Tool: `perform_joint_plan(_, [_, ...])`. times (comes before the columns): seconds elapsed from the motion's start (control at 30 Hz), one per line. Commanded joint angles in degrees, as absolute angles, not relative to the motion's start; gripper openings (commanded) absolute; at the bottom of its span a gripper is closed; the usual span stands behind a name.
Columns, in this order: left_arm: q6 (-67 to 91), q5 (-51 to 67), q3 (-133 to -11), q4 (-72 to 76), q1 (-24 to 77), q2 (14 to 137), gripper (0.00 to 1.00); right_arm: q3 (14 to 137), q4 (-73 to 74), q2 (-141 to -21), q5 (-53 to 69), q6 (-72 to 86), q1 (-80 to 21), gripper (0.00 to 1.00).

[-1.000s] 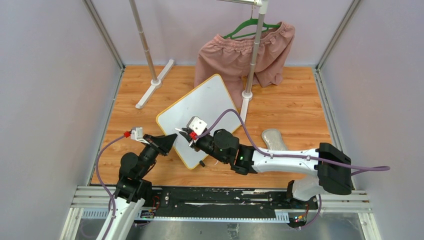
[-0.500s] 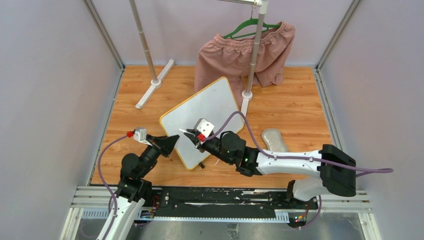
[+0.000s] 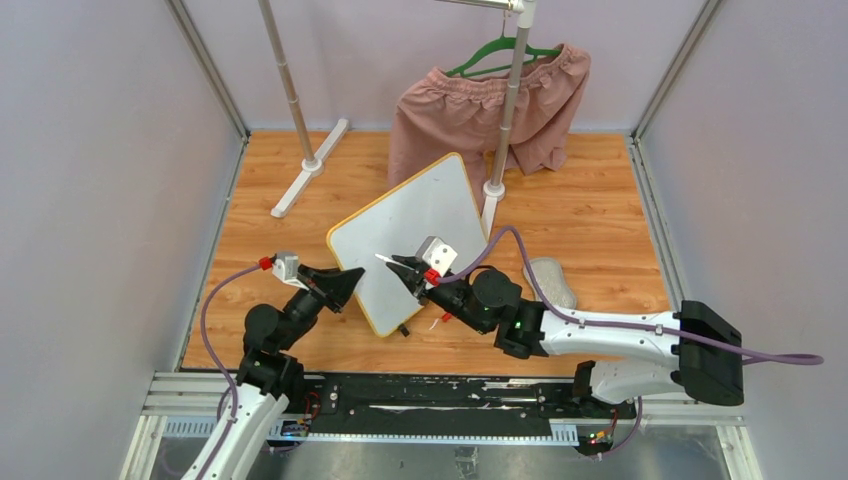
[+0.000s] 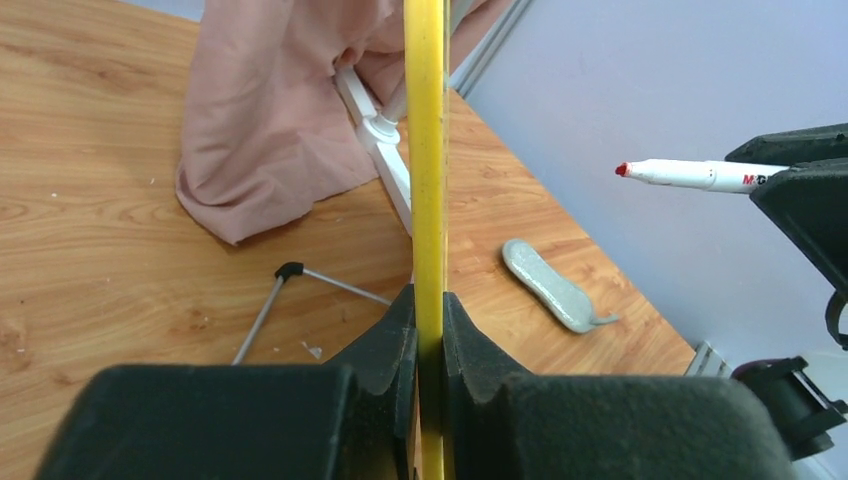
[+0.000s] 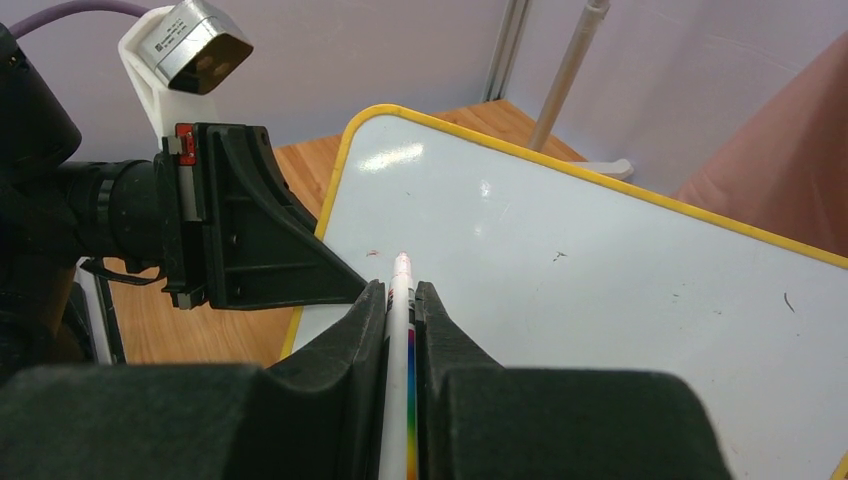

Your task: Write a sentence on the whiteboard

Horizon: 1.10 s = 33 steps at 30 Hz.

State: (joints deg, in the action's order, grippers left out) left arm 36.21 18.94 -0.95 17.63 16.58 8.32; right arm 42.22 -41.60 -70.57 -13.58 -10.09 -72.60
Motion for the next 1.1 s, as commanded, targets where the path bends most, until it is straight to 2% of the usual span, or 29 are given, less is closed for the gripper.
perform_joint_plan(0.0, [34.60, 18.50, 3.19, 16.13, 16.19, 8.53, 0.24, 41.16, -40.90, -69.05, -15.21, -10.03, -72.16, 0.00])
perform_joint_plan(0.07, [34.59, 17.35, 2.07, 11.77, 16.24, 8.31, 0.39, 41.13, -40.87, -68.99, -15.14, -9.89, -72.16, 0.00])
perform_joint_plan(0.13, [35.14, 16.22, 1.32, 8.00, 16.25, 7.48, 0.46, 41.13, -40.87, -68.89, -15.04, -9.77, -72.11, 0.00])
perform_joint_plan(0.37, [39.71, 13.18, 2.33, -1.20, 16.17, -3.21, 0.48, 41.46, -40.97, -69.43, -14.37, -9.67, -72.16, 0.00])
perform_joint_plan(0.83, [37.92, 14.06, 1.54, -2.45, 16.17, -3.39, 0.00, 49.38, -41.90, -79.70, -12.61, -10.99, -71.85, 0.00])
perform_joint_plan(1.07, [35.83, 14.57, 0.88, -4.22, 16.17, -3.60, 0.00, 53.12, -42.96, -84.04, -11.22, -11.29, -71.76, 0.00])
